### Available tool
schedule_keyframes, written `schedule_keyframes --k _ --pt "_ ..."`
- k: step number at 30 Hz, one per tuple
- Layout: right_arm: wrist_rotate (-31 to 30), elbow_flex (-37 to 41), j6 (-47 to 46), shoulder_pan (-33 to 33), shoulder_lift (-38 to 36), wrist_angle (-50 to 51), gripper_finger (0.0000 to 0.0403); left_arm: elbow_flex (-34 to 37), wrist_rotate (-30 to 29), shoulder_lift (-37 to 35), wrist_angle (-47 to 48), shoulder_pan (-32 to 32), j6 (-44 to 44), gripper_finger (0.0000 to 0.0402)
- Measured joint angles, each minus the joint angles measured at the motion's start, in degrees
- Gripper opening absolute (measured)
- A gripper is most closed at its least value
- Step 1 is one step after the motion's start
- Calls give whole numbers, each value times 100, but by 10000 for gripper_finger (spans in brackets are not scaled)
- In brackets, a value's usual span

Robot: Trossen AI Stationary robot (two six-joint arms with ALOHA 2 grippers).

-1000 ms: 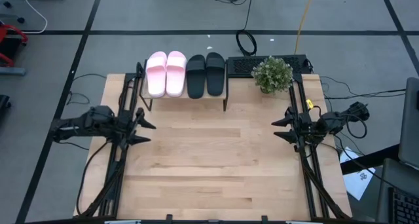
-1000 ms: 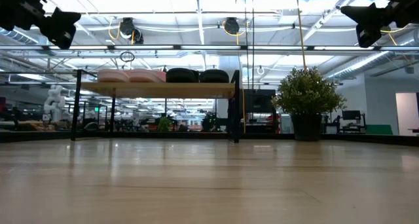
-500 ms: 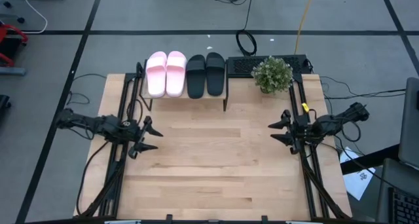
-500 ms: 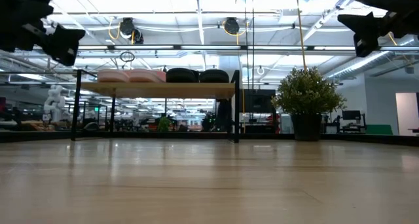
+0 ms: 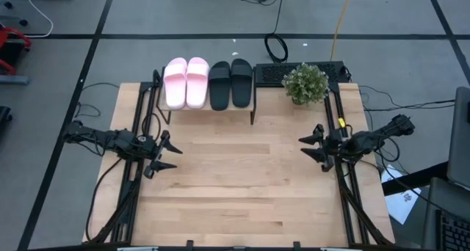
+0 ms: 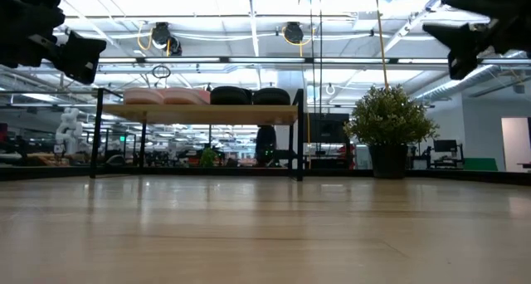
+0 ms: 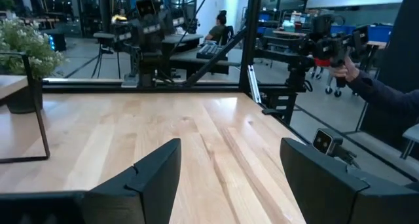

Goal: Pick and place slides into the shelf
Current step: Return to Home Position

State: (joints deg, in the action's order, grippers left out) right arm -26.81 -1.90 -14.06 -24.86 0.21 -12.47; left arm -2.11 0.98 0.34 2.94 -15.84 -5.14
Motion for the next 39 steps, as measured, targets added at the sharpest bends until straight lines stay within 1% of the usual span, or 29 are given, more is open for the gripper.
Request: schedule_keyframes --k 1,4,6,10,12,13,16,25,29,33,36,39 --pt "12 74 -76 -1 -13 -170 189 0 -5 -2 0 0 18 257" --pt "61 74 -92 2 22 125 189 0 -5 1 3 4 84 257" --pt "504 13 171 2 -7 5 189 0 -9 2 4 4 149 257" --pt "1803 -56 501 2 0 -75 189 0 -11 2 4 13 257 257" --pt "2225 -53 542 0 -11 -99 190 0 -11 2 4 15 261 257" --pt "2325 -52 544 -1 -7 -61 190 0 -11 2 4 13 267 257" --pt "2391 -48 532 0 -5 138 190 0 -11 2 4 13 320 257" --pt "2423 -41 115 0 -5 818 190 2 -13 2 4 11 331 257" --pt "2564 -37 117 0 -5 844 189 2 -11 2 0 11 111 257" --pt "2559 -37 -160 0 -5 849 189 4 -10 2 -9 11 -286 257" --pt "2557 -35 -380 0 -5 837 190 4 -11 2 -9 11 -302 257" --pt "2555 -34 -341 0 -5 799 190 4 -11 2 -9 11 -276 257"
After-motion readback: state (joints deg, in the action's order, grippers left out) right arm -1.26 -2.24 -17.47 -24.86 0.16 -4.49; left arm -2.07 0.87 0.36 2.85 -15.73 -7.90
